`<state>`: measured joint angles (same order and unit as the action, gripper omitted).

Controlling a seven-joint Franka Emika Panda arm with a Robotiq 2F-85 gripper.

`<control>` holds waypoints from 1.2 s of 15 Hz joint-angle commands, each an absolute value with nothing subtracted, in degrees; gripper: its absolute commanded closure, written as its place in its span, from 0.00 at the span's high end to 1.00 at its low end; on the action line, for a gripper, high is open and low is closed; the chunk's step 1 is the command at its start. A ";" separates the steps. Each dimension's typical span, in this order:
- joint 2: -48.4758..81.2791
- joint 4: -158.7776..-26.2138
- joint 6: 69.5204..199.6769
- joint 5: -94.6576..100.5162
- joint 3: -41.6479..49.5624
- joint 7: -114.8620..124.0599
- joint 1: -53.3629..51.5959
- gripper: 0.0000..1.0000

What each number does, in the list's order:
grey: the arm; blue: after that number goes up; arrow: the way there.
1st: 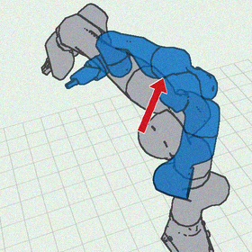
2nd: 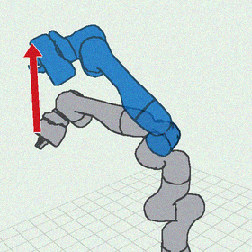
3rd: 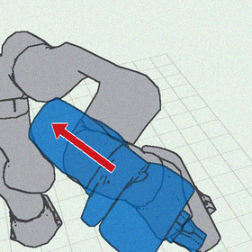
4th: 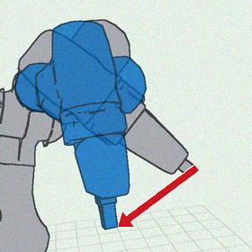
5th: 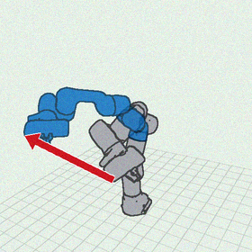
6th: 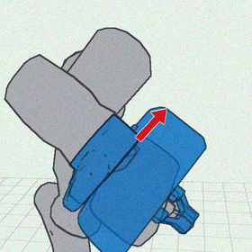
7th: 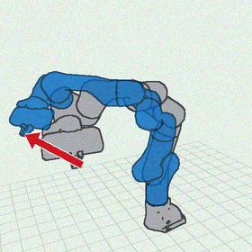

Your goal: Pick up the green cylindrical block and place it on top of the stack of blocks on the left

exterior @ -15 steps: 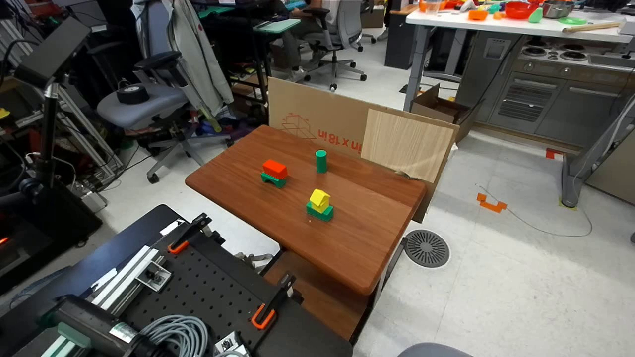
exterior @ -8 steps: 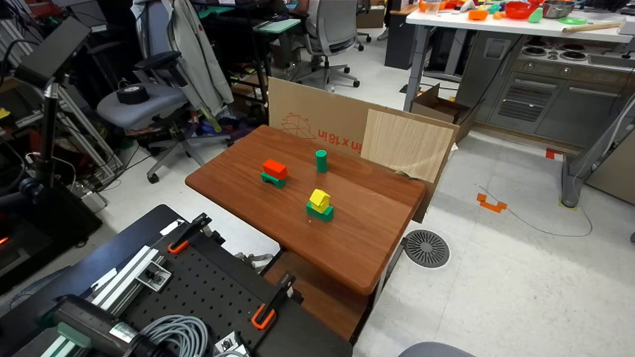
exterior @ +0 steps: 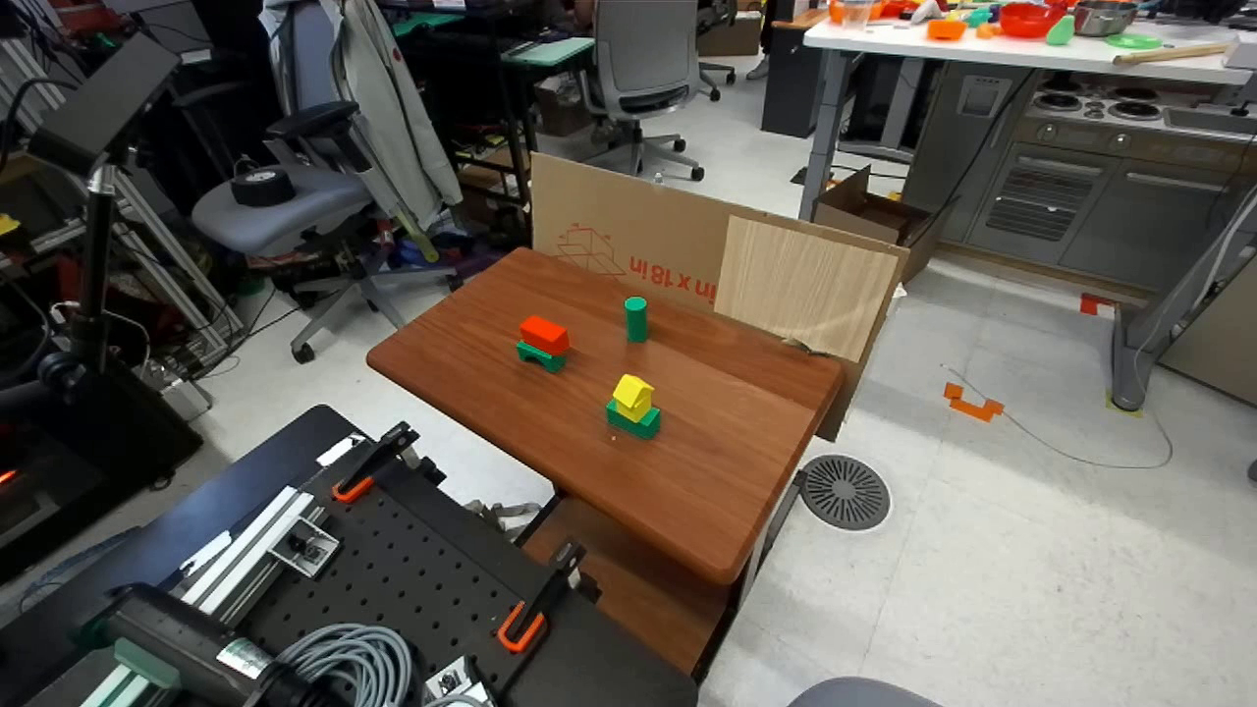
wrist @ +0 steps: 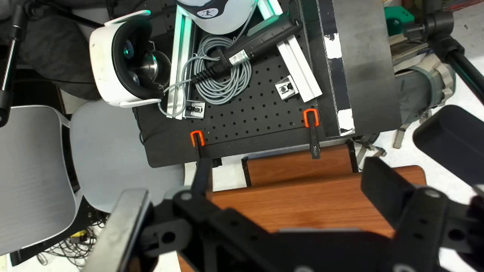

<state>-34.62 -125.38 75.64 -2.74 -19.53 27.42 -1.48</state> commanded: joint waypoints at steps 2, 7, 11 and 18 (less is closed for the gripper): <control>-34.33 -125.24 75.55 -2.39 -18.78 27.93 -2.55 1.00; -34.33 -125.24 75.55 -2.39 -18.78 27.93 -2.55 1.00; -34.53 -125.59 77.32 -2.82 -18.44 27.04 -2.91 1.00; -31.30 -131.88 88.80 -1.56 -15.61 21.66 -2.41 1.00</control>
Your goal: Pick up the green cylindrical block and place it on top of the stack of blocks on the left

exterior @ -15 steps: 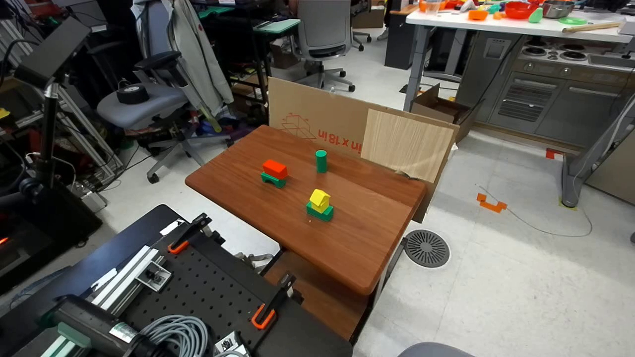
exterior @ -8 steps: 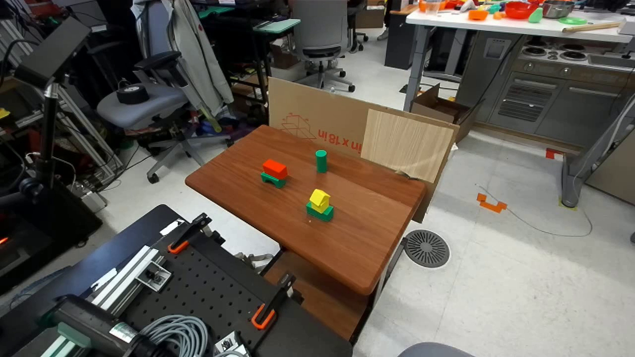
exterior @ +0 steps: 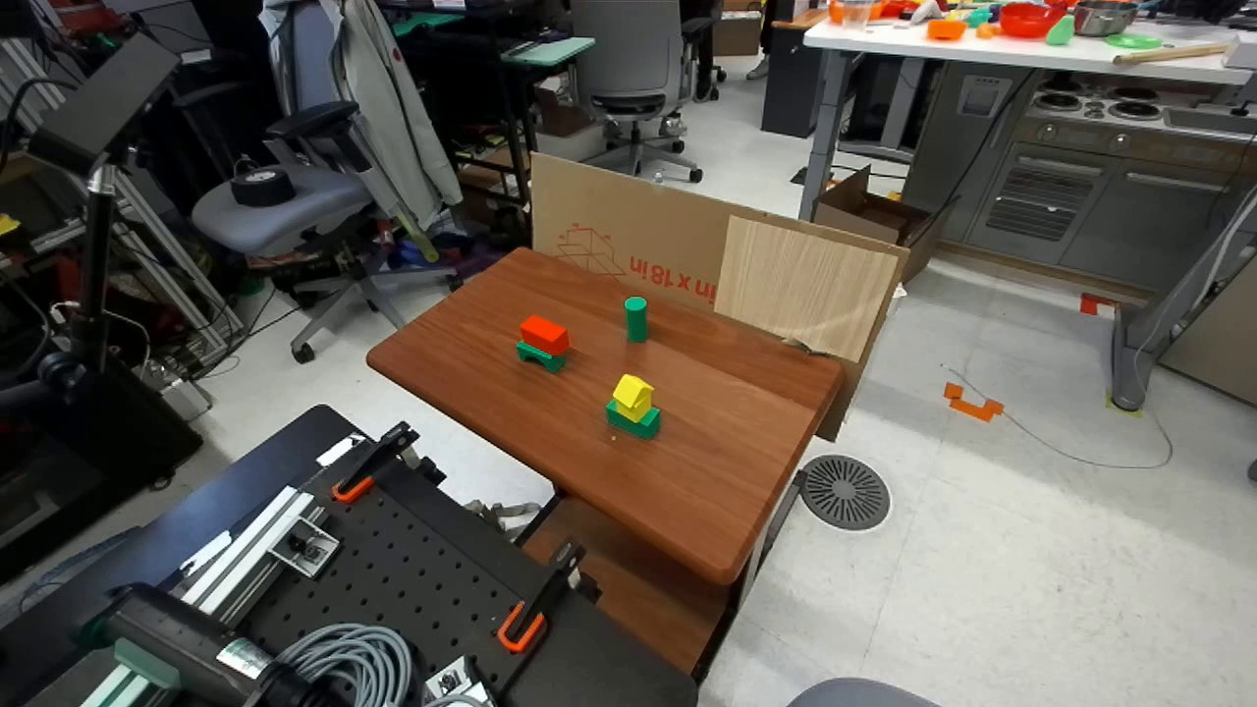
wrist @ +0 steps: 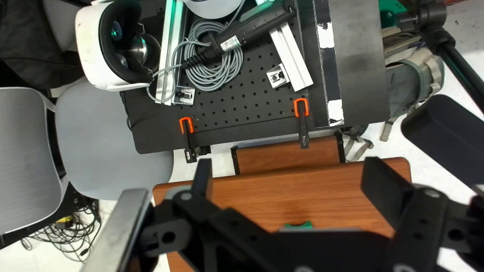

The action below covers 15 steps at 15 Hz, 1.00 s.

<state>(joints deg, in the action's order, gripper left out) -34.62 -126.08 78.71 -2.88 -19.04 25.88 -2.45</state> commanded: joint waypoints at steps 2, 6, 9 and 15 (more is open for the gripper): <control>-29.81 -134.80 95.09 -1.08 -14.17 19.17 -2.45 1.00; -19.32 -139.74 110.16 -0.07 -8.63 11.10 -1.55 1.00; -9.05 -139.17 119.69 -0.45 -4.29 2.53 -1.12 1.00; 8.14 -131.91 129.92 -2.04 -1.07 -4.12 -0.53 1.00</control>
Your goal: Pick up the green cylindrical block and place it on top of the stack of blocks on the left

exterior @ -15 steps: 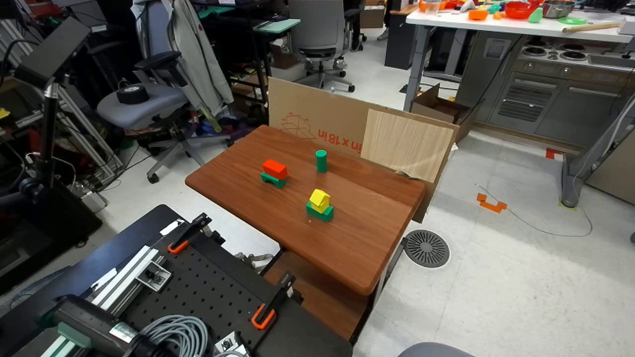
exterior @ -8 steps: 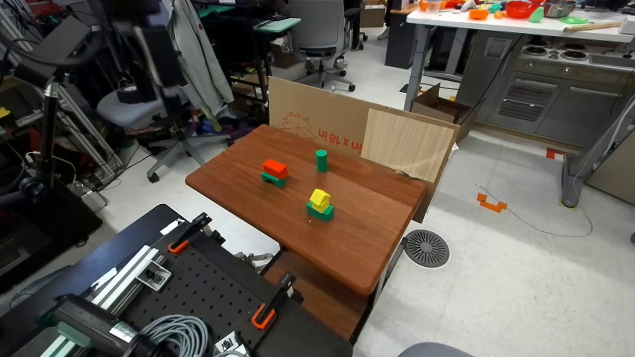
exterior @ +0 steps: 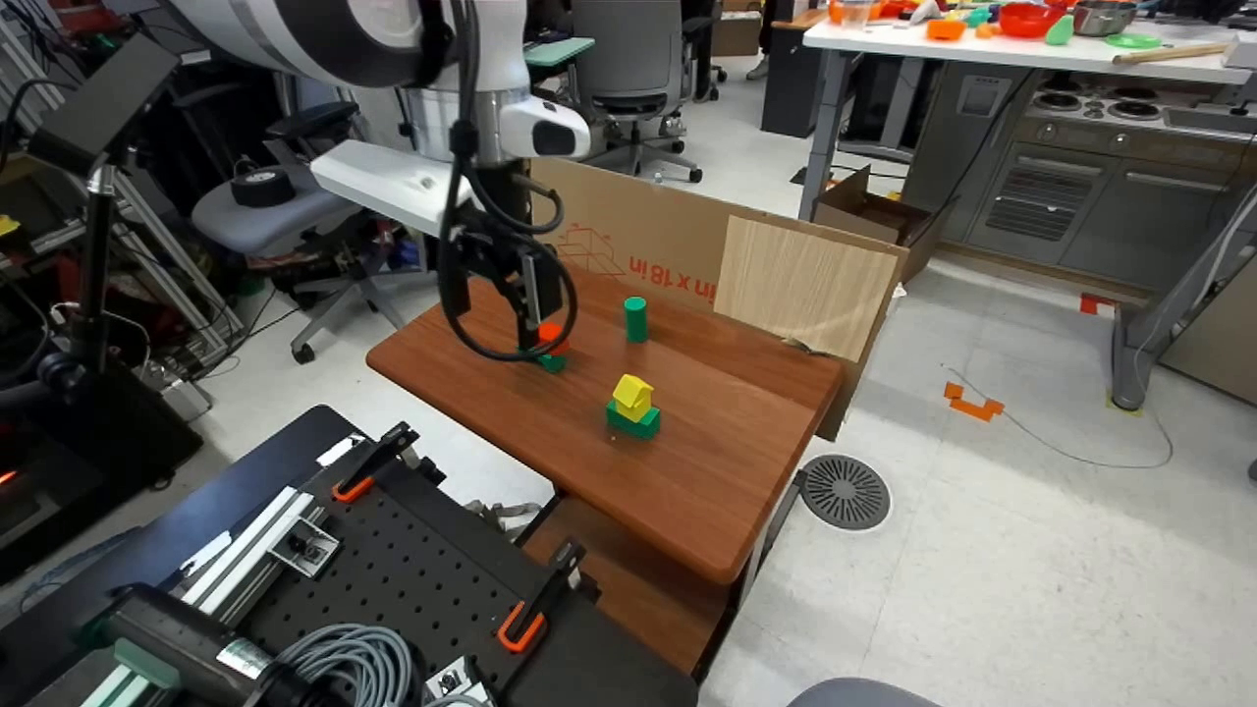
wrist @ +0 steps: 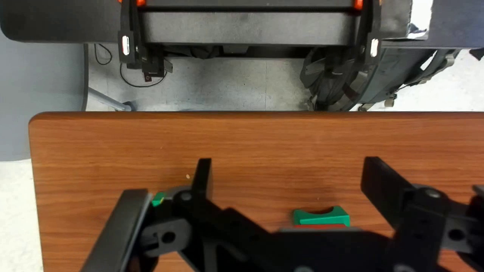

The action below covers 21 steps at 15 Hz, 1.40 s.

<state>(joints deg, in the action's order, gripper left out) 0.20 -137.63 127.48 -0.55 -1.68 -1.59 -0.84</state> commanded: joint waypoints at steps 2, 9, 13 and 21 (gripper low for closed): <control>12.68 -128.13 131.43 -2.13 -1.20 -4.34 -0.40 1.00; 25.16 -115.22 133.34 -1.03 -1.28 -2.54 -0.60 1.00; 31.64 -107.90 132.04 -1.14 -1.30 -1.71 -0.80 1.00; 40.39 -96.23 131.58 -0.50 -0.95 0.28 -1.56 1.00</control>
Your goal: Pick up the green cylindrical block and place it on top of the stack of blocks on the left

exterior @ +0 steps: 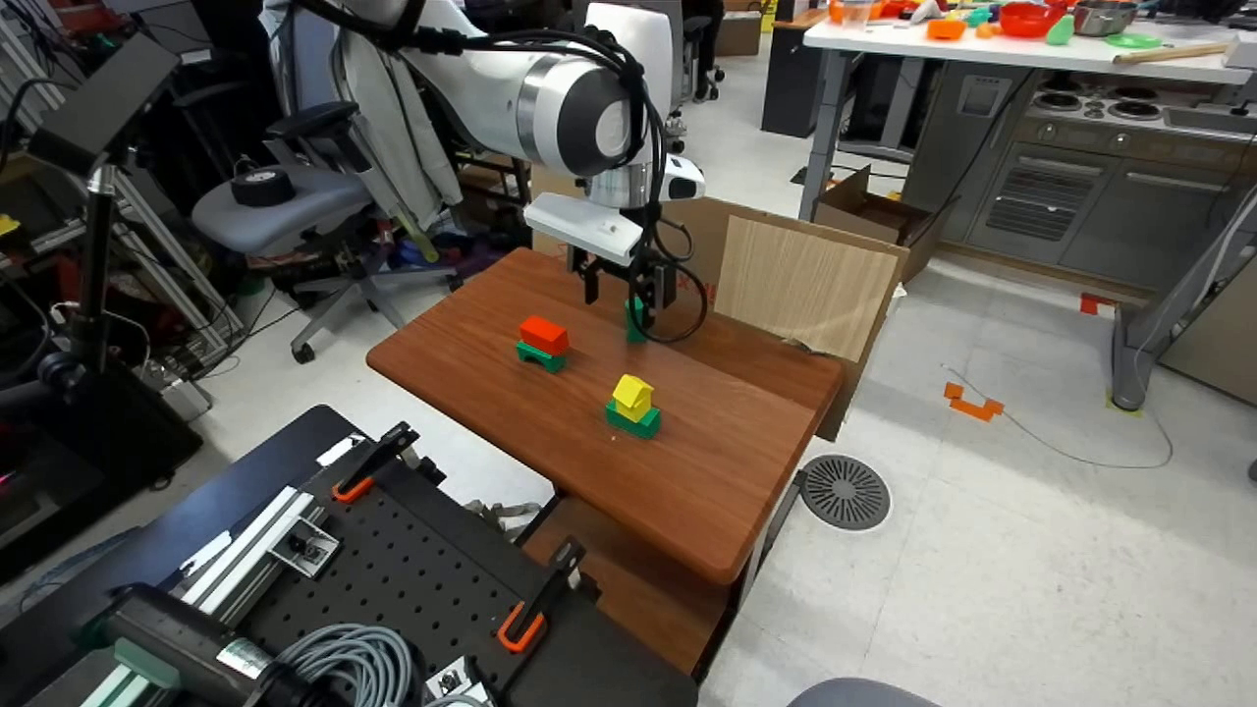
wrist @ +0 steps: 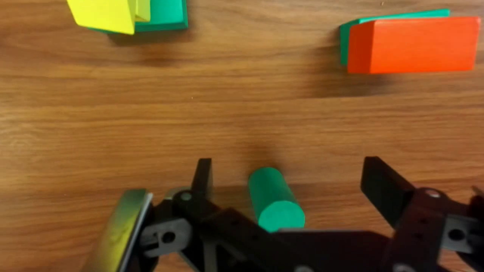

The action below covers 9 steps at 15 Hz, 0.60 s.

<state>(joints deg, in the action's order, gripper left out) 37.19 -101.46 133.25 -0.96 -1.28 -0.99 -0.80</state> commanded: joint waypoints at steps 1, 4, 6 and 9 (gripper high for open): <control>40.99 -95.29 131.63 -0.38 -0.86 0.54 -1.77 1.00; 43.17 -92.62 131.90 0.60 -0.09 2.43 -2.72 1.00; 44.43 -91.21 132.08 1.22 0.30 3.46 -3.31 1.00; 45.98 -89.43 132.01 2.05 0.64 4.48 -3.98 0.83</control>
<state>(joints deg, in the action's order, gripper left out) 43.39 -93.29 133.22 0.76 -0.59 2.55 -2.46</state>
